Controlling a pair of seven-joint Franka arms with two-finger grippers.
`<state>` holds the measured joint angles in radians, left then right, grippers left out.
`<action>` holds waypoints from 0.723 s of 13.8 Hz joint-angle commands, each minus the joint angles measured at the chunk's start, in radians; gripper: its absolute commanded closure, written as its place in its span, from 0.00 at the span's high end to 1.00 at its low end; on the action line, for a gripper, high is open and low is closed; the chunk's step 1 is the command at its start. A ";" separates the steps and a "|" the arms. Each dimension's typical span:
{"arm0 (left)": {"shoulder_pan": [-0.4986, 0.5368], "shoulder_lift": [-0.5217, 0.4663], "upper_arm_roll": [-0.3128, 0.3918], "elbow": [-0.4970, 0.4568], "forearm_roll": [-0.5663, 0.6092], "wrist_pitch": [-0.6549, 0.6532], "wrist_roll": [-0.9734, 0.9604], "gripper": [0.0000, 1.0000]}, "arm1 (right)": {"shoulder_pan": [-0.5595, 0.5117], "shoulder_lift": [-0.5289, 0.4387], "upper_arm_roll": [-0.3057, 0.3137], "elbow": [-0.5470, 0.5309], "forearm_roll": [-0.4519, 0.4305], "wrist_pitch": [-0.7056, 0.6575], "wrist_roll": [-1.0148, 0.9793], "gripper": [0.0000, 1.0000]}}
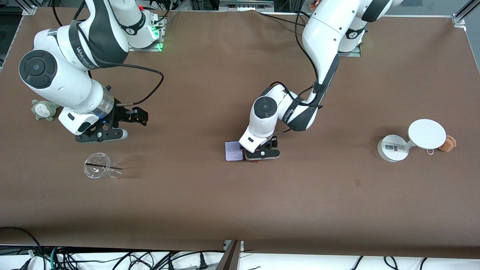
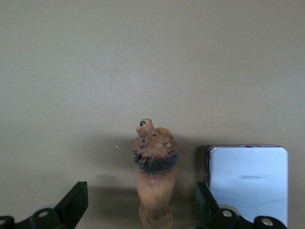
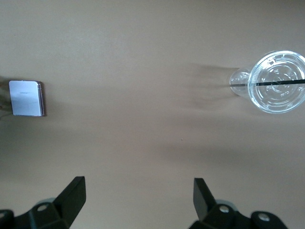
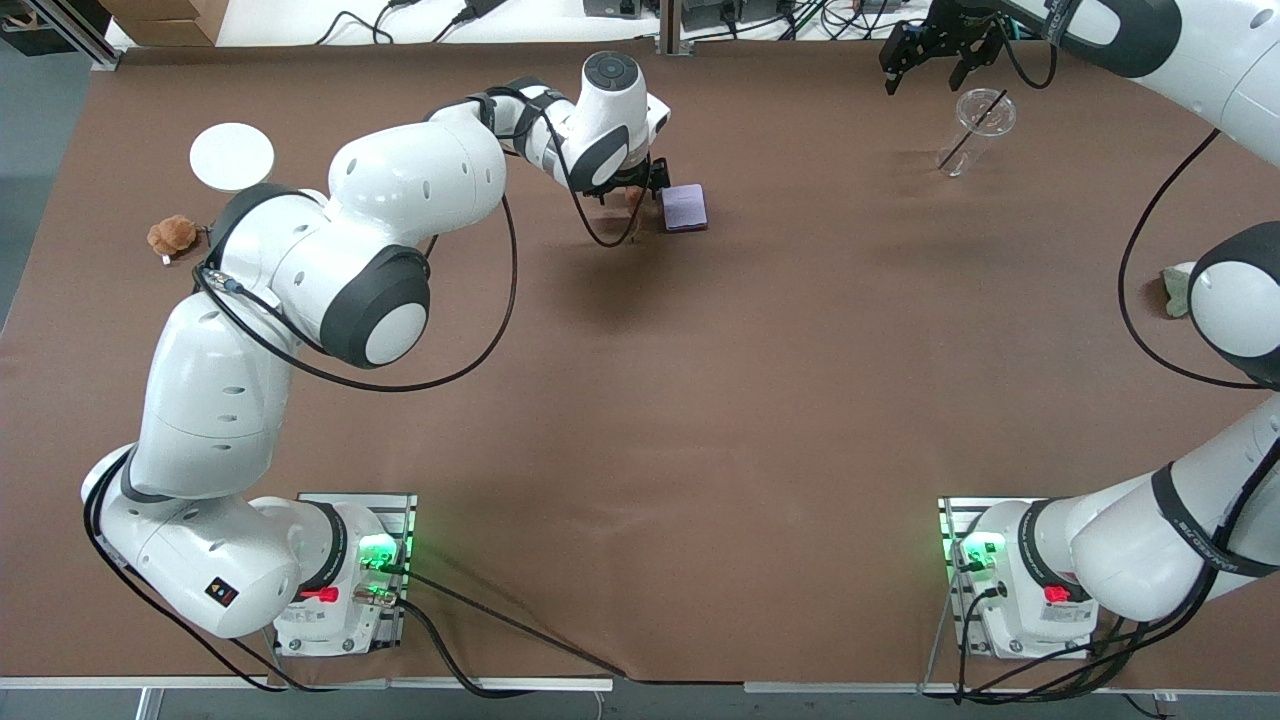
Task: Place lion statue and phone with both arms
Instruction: 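Lower the left gripper and grasp the brown lion statue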
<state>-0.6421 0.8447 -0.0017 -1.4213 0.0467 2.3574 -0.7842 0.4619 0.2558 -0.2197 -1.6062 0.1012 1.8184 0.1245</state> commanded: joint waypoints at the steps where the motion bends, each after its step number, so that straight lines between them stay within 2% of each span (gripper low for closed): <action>1: -0.019 0.019 0.016 0.030 0.028 0.002 -0.027 1.00 | -0.003 -0.004 -0.003 0.011 0.015 -0.018 -0.003 1.00; 8: -0.048 0.025 0.019 0.036 0.027 0.002 -0.106 1.00 | -0.002 0.000 -0.003 0.006 0.017 -0.011 0.009 1.00; 10: -0.050 0.048 0.017 0.088 0.028 -0.001 -0.106 0.98 | 0.000 0.003 -0.003 0.005 0.017 -0.008 0.012 1.00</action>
<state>-0.6750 0.8533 -0.0001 -1.4063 0.0470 2.3594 -0.8612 0.4617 0.2571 -0.2206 -1.6068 0.1013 1.8173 0.1248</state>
